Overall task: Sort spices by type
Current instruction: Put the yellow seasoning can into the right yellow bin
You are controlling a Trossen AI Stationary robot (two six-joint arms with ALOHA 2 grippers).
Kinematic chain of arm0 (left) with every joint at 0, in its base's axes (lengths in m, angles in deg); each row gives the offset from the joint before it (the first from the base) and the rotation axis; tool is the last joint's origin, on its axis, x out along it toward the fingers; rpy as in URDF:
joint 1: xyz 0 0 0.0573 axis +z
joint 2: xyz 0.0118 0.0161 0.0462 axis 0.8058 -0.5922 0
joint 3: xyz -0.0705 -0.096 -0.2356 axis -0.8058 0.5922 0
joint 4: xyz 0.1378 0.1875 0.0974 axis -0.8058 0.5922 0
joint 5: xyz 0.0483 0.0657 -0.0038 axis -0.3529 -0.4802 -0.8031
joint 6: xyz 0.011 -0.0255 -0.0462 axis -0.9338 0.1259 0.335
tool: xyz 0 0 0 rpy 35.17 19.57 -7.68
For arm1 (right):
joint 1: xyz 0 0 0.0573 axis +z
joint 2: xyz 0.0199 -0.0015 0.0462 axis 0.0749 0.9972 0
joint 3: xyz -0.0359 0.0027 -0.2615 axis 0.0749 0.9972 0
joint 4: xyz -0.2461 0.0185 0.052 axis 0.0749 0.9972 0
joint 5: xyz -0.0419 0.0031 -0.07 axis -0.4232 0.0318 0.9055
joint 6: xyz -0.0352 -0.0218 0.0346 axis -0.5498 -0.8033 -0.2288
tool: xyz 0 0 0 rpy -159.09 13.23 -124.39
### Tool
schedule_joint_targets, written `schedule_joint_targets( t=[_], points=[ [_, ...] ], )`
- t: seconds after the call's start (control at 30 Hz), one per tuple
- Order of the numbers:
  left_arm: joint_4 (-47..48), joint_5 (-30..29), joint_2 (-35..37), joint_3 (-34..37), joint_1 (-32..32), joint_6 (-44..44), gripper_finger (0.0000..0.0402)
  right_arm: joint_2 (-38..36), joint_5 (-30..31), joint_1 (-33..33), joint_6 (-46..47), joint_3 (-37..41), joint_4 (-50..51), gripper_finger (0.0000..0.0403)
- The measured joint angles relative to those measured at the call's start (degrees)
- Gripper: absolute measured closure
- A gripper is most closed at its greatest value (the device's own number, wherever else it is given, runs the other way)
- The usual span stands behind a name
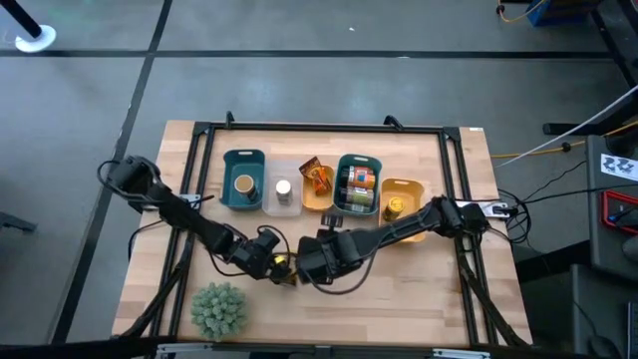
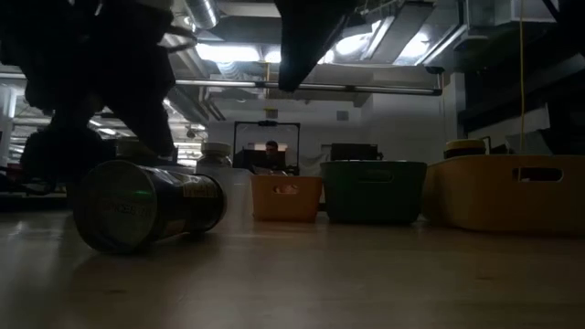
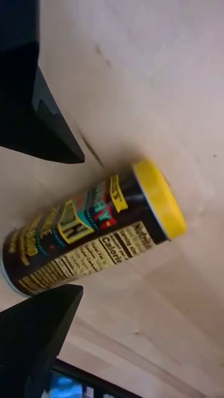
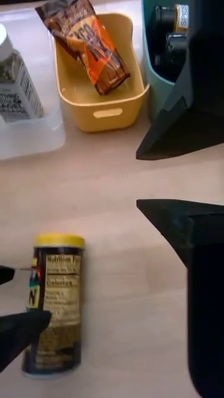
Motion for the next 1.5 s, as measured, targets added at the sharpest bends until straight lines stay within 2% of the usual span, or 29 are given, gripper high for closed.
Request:
schedule_joint_targets(
  t=[0.5, 0.8, 1.07, 1.17, 1.3, 1.43, 1.5],
  points=[
    [-4.3, 1.1, -2.9, 0.0, 0.3, 1.5, 0.0084, 0.0, 1.2, 1.3, -0.3, 0.0, -0.2, 0.0292],
    [-10.9, 7.9, -8.1, -0.2, 2.5, 2.2, 0.0084, 0.0, 1.1, 1.3, -0.3, 0.0, -0.4, 0.0292],
    [-9.6, 9.0, -8.2, -0.2, 3.0, -0.4, 0.0088, 0.0, 1.0, 1.3, -0.4, 0.0, -0.5, 0.0292],
    [-9.4, 9.2, -8.2, -0.2, 3.0, -2.3, 0.0109, 0.0, 1.0, 1.3, -0.4, 0.0, -0.4, 0.0292],
    [-9.1, 9.2, -8.3, -0.1, 2.9, -5.2, 0.0158, 0.0, 1.0, 1.3, -0.4, 0.0, 0.1, 0.0292],
    [-9.8, 9.4, -8.3, -0.1, 2.9, -8.8, 0.0208, 0.0, 1.1, 1.3, -2.0, 0.0, 4.6, 0.0292],
    [-10.2, 9.4, -8.4, -0.1, 3.0, -10.6, 0.0216, -0.3, 1.3, 1.3, -2.0, 0.1, 7.4, 0.0292]
  ],
)
